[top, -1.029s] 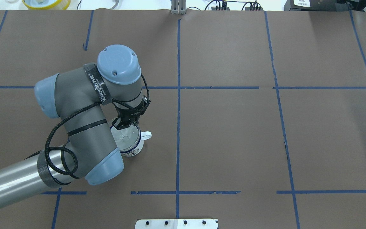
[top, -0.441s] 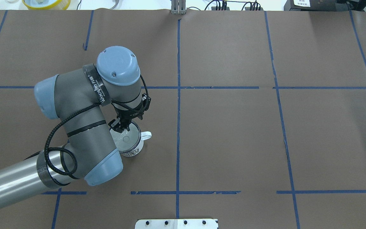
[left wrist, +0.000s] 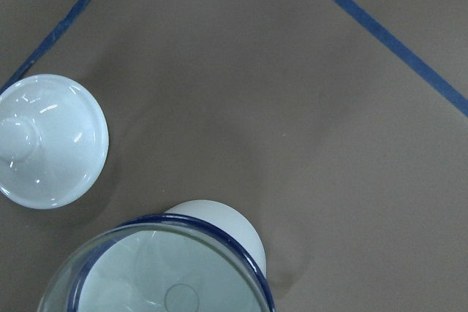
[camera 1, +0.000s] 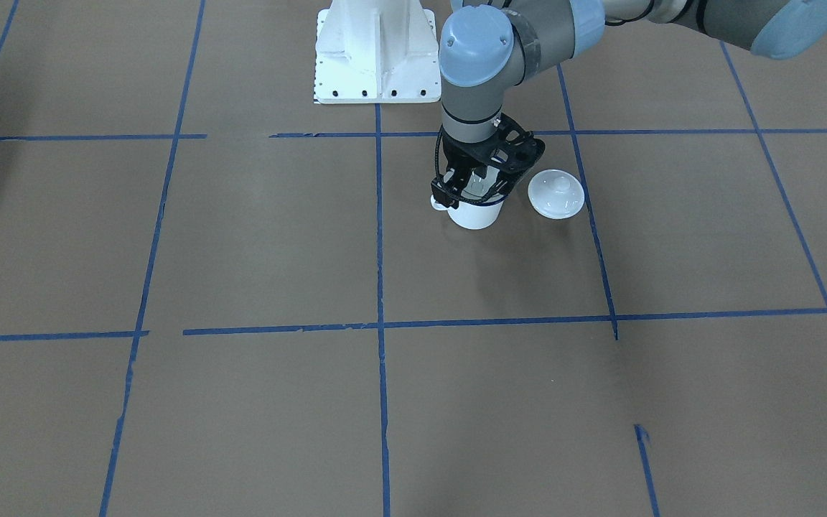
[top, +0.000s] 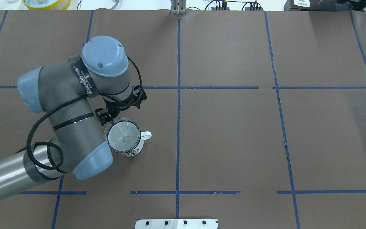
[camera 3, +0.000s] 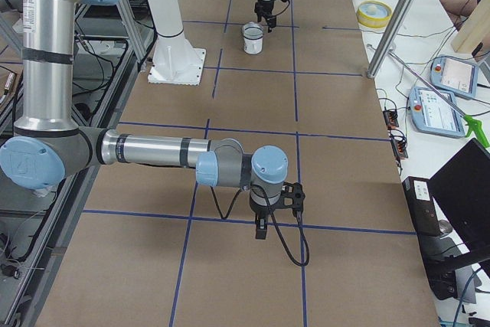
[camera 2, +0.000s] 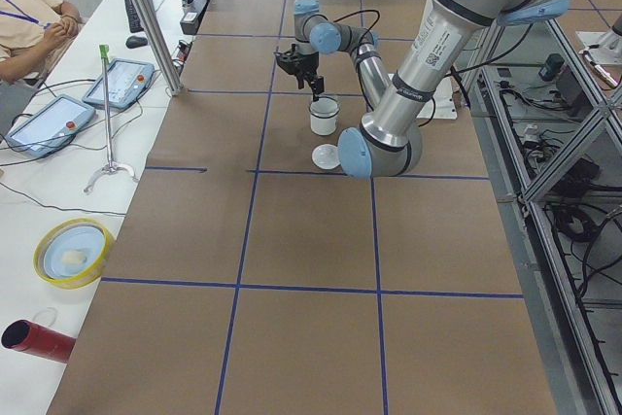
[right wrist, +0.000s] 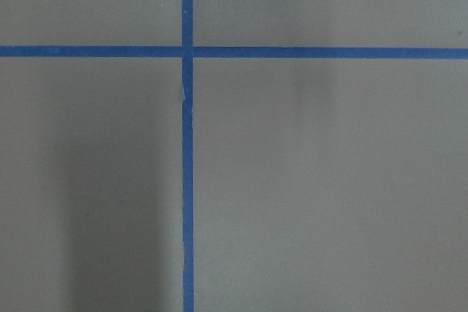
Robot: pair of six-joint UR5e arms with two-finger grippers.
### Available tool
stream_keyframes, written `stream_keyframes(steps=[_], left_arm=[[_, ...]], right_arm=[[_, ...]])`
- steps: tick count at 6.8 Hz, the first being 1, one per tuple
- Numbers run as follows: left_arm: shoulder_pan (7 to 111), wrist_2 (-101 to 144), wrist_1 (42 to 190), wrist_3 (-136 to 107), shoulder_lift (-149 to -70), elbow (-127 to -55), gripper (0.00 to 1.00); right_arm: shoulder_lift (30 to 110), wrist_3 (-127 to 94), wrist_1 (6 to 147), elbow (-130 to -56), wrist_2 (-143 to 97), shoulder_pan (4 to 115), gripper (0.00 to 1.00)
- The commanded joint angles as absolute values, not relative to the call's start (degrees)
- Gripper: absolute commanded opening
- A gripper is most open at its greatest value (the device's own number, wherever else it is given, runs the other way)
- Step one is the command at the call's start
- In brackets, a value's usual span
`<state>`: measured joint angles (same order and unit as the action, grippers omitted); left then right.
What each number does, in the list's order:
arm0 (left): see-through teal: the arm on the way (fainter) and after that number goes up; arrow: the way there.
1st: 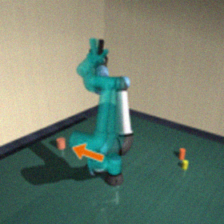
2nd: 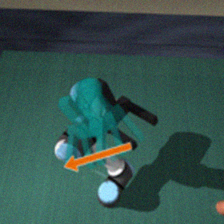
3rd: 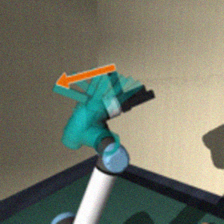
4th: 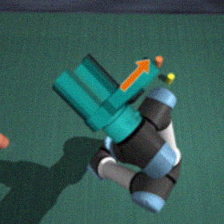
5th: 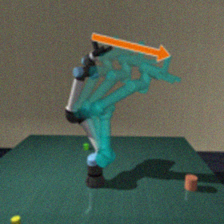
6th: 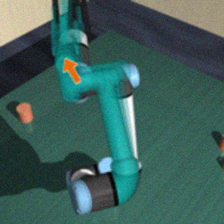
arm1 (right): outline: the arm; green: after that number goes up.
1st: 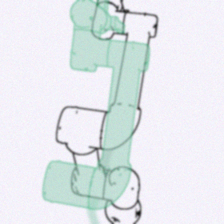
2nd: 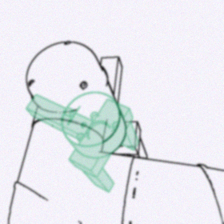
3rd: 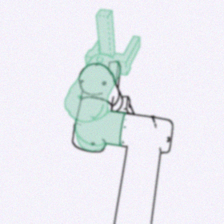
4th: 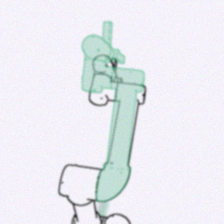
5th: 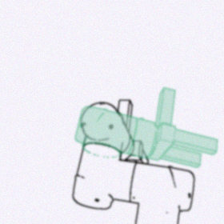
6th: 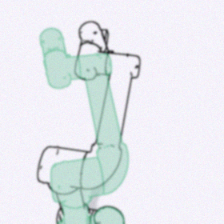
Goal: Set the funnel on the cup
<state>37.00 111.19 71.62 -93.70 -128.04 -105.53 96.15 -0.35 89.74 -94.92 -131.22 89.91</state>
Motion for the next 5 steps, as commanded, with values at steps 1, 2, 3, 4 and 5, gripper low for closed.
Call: stream_keyframes(steps=[1, 2, 3, 4, 5], left_arm=[[47.58, 112.32, 76.43, -72.25, -122.89, -108.63, 1.00], [52.42, 116.33, 79.68, -62.59, -119.22, -108.11, 1.00], [59.26, 120.46, 84.50, -51.96, -114.39, -107.06, 1.00], [66.72, 125.20, 89.16, -39.67, -109.65, -104.27, 1.00], [72.89, 128.46, 89.56, -27.63, -105.86, -102.93, 1.00]], right_arm=[[96.15, -0.35, 89.74, -94.92, -131.22, 89.91, 1.00], [96.15, -0.35, 89.74, -94.92, -131.22, 89.91, 1.00], [96.15, -0.35, 89.74, -94.92, -131.22, 89.91, 1.00], [96.15, -0.35, 89.74, -94.83, -131.22, 89.91, 1.00], [96.15, -0.35, 89.74, -94.92, -131.22, 89.91, 1.00]])
